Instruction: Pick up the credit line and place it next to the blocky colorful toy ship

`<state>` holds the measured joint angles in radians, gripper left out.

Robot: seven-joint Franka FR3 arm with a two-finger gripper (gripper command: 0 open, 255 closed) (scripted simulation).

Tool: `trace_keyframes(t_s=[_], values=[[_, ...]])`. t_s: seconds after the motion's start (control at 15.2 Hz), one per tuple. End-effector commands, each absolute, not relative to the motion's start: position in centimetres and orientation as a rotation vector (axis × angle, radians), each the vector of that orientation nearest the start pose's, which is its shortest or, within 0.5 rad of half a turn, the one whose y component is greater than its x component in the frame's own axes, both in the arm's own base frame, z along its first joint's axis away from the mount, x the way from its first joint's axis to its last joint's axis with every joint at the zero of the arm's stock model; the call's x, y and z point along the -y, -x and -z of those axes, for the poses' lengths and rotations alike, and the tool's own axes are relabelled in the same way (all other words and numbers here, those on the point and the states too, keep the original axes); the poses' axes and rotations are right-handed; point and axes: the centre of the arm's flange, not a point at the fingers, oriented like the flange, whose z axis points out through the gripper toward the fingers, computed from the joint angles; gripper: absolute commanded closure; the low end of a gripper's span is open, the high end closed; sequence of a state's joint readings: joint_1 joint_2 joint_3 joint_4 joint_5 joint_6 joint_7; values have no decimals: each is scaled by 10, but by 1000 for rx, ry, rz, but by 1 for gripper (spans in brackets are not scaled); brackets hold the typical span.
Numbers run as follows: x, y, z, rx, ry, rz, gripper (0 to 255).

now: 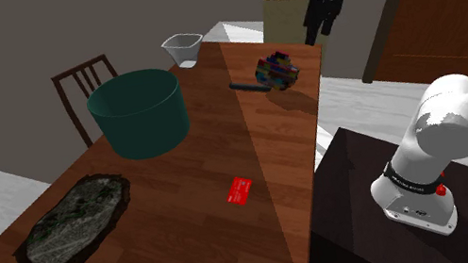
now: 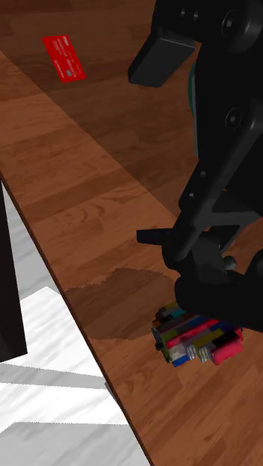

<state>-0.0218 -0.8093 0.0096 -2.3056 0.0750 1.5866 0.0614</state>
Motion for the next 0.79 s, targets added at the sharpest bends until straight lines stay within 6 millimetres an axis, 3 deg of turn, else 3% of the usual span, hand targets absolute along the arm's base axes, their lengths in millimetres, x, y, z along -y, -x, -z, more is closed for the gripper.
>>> trace_keyframes(t_s=[0.0, 0.73], values=[[-5, -302, -623, -113, 3066, 136, 0], [-85, -329, -514, -669, 2892, -155, 0]])
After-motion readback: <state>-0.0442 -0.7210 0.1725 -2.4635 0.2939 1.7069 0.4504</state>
